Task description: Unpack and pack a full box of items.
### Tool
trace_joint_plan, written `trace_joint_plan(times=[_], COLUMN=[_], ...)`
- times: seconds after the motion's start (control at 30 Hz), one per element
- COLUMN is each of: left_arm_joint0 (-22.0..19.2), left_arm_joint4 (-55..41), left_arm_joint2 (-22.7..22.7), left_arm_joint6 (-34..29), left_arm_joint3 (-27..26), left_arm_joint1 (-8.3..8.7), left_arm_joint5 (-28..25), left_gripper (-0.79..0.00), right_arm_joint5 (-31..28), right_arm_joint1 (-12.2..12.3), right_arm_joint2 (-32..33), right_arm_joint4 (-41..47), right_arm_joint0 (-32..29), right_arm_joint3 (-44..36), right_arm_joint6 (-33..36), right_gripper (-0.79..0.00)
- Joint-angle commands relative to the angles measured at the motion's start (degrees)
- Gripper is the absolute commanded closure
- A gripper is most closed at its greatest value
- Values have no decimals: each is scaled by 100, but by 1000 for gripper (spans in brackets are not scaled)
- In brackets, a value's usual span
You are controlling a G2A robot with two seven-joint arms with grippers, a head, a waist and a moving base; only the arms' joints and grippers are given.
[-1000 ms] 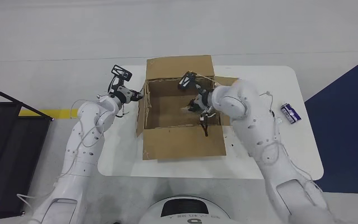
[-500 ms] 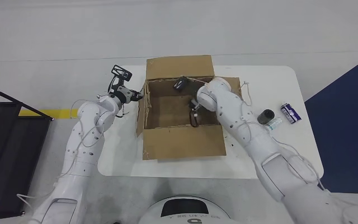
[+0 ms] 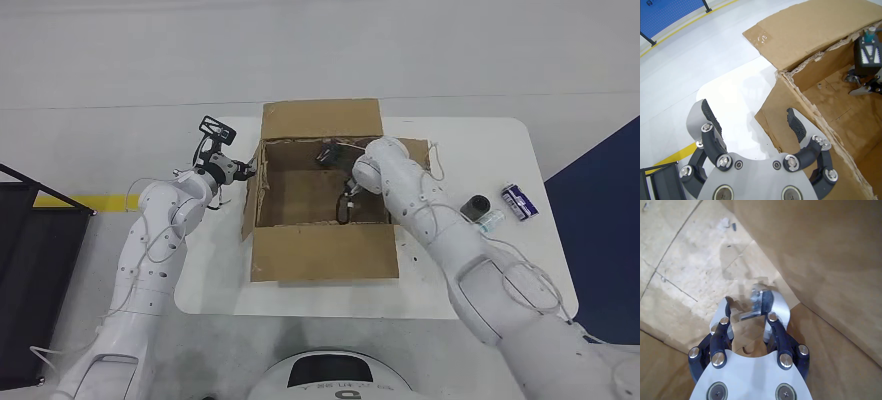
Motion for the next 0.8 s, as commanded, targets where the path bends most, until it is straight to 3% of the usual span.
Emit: trace_joint_plan(times=[0.0,0.2,0.37,0.5,0.67,0.77], left_arm_joint0=[0,0,0,0,0,0], left_arm_joint4=[0,0,0,0,0,0], left_arm_joint2=[0,0,0,0,0,0], left_arm_joint6=[0,0,0,0,0,0], left_arm_joint3=[0,0,0,0,0,0], left_arm_joint1=[0,0,0,0,0,0], left_arm_joint5=[0,0,0,0,0,0], left_gripper=[-785,-785,-785,-785,-785,-785], right_arm_joint5=[-48,2,-260,-761,-1315,-1449], right_arm_joint1=[-17,4,236,638,1110,1262], right_arm_joint2=[1,93,521,1370,2906,3737], right_arm_joint4=[33,20,69,69,245,568], right_arm_joint0=[41,53,-269,-1080,-2800,-3499], right_arm_joint3=[48,-122,-1110,-2782,-5478,-6264], right_arm_joint6=[-27,-138,-307,-304,-282,-347], right_gripper=[0,0,0,0,0,0])
